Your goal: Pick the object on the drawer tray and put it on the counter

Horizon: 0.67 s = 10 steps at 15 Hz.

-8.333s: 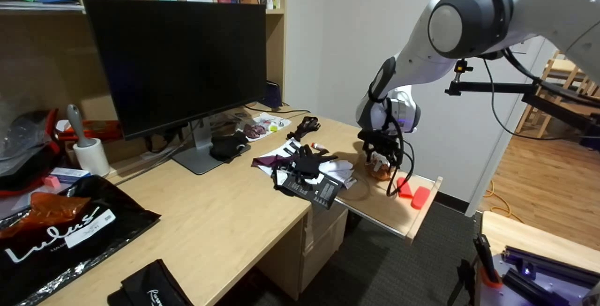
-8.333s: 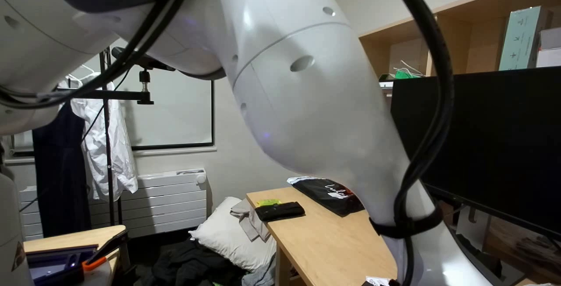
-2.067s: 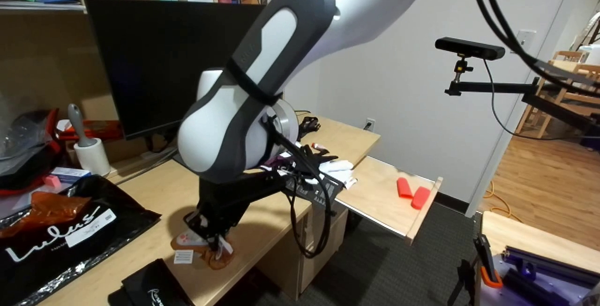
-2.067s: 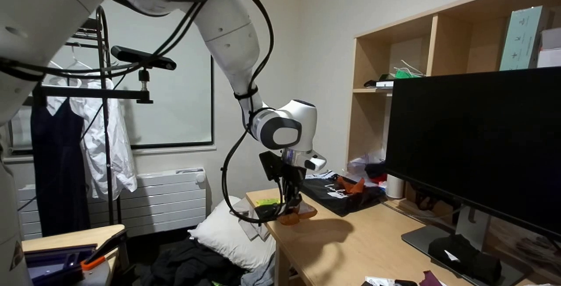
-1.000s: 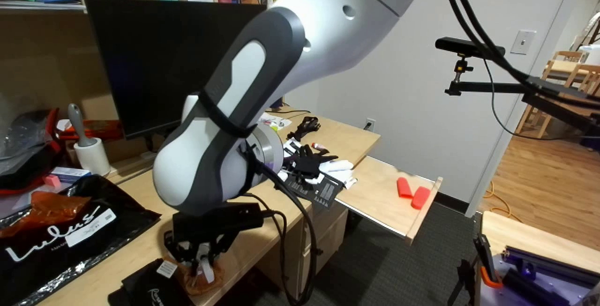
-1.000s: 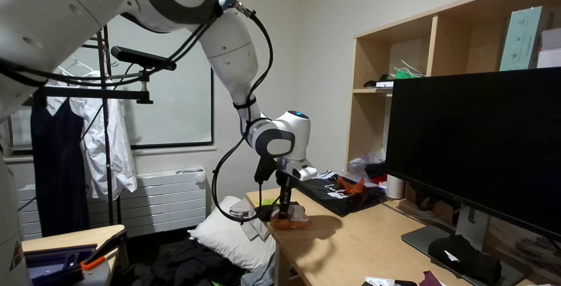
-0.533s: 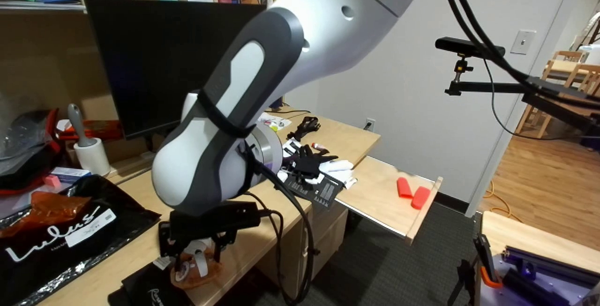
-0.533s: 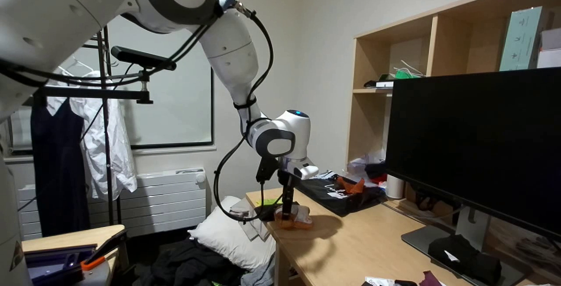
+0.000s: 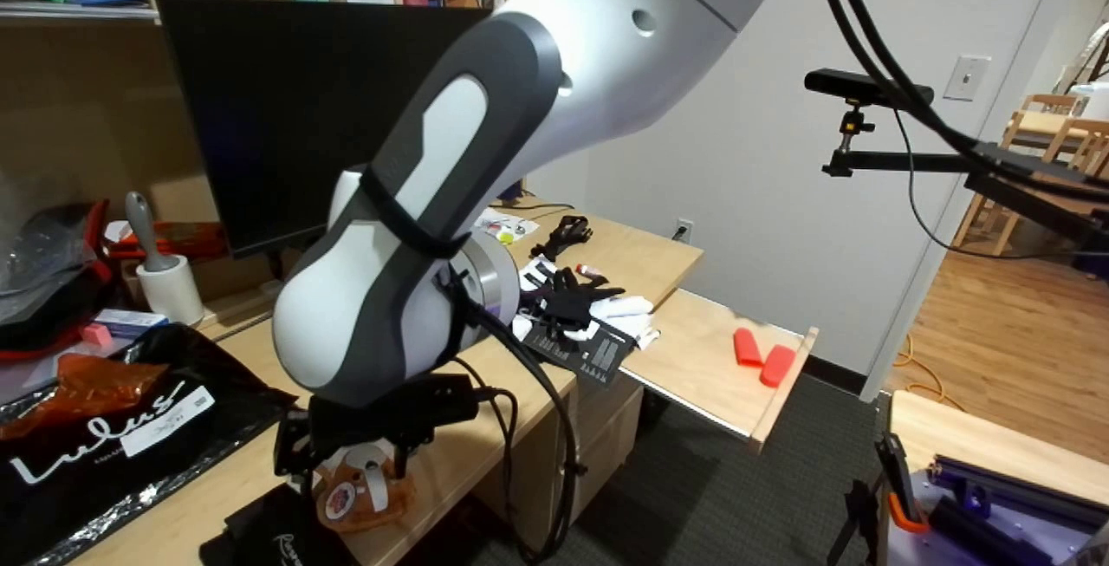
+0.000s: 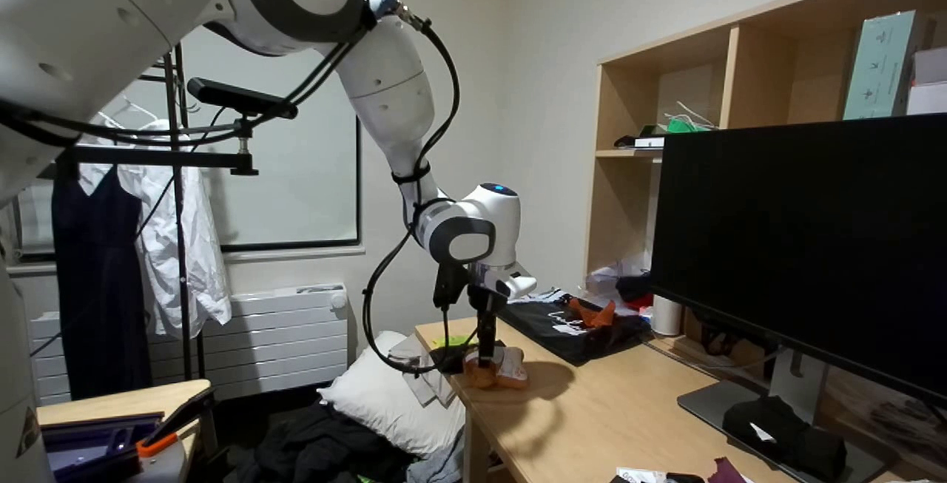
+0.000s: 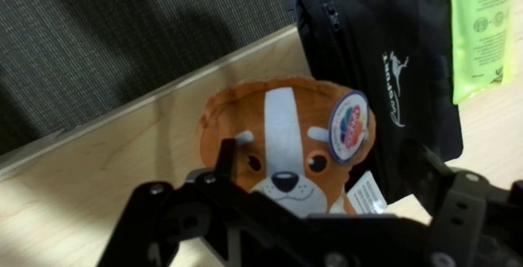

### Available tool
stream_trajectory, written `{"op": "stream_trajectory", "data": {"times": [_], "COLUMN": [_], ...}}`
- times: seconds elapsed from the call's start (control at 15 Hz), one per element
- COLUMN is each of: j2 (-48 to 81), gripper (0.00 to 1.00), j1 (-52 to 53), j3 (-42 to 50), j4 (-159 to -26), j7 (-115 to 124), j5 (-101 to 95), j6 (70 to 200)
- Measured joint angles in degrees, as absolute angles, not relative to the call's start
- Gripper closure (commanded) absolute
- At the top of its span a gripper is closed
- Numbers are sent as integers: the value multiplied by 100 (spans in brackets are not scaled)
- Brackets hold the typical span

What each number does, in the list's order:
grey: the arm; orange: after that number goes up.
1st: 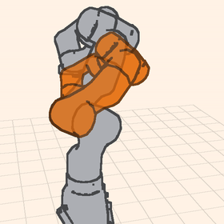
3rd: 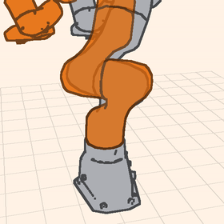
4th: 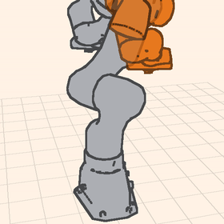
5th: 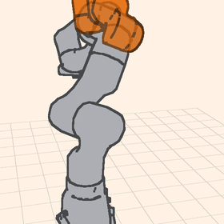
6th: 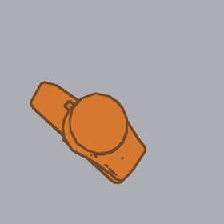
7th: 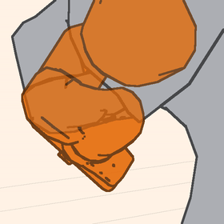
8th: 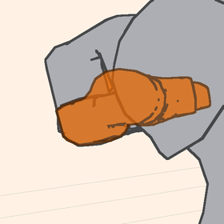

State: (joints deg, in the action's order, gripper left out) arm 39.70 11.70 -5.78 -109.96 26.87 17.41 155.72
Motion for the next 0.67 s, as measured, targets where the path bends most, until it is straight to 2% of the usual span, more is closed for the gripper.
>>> {"op": "stream_trajectory", "data": {"times": [0.33, 0.67], "j2": [3609, 2571], "gripper": [0, 0], "j1": [1197, 1170], "j3": [-556, -432], "j4": [-11124, -11538], "j7": [1969, 1248], "j5": [1144, 429], "j6": [15461, 14387]}}
